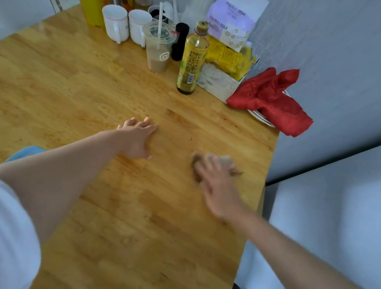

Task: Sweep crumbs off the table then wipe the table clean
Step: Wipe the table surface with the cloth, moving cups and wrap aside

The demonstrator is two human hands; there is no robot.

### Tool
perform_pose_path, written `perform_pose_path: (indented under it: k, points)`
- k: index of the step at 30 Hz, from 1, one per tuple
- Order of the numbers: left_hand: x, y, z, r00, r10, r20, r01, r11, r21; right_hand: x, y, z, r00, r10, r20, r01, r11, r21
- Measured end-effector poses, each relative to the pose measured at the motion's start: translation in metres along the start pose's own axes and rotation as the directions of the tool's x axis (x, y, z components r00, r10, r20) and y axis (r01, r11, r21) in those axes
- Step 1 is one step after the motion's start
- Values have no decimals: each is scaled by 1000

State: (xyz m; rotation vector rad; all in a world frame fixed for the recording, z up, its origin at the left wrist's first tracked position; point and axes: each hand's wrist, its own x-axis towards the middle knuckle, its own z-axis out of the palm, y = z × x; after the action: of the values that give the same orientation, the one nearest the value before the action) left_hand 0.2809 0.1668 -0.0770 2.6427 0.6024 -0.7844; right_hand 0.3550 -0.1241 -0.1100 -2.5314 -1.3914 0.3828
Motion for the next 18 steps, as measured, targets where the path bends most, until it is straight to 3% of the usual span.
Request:
perform_pose_path:
  k: [2, 3, 4, 6, 8, 10, 13, 15, 17, 18]
  points:
    - [-6, 2, -4, 1000, -10, -5, 10, 1000, 28, -36, -15, 1, 942, -273, 198, 266, 962, 59]
    - [-10, 6, -6, 1000, -19, -16, 20, 999, 47, -35, 3, -8, 930, -315, 192, 294, 947, 129]
    - [-14, 11, -8, 999, -35, -37, 38, 997, 64, -24, 26, -18, 953, -256, 162, 230, 960, 162]
    - [-23, 25, -4, 996, -59, -61, 62, 996, 59, 10, 81, -37, 995, 84, 44, -91, 979, 185]
    - [-26, 40, 10, 997, -60, -44, 61, 998, 12, 44, 122, -57, 888, 451, -91, -425, 880, 213]
    - [-28, 49, 22, 997, -72, -36, 70, 997, -32, 58, 121, -53, 802, 563, -201, -529, 825, 201]
    - [-27, 53, 18, 995, -97, -22, 96, 994, -51, 23, 79, -31, 914, 354, -199, -344, 935, 83]
    - [-26, 55, 14, 994, -108, -14, 107, 992, -63, -23, 59, -24, 983, 151, -100, -146, 988, 56]
    - [-28, 55, 15, 993, -116, -22, 114, 990, -80, -48, 62, -26, 998, 55, 25, -58, 989, 134]
    - [-28, 56, 14, 993, -114, -27, 111, 990, -87, -45, 73, -35, 995, 81, 58, -91, 978, 189]
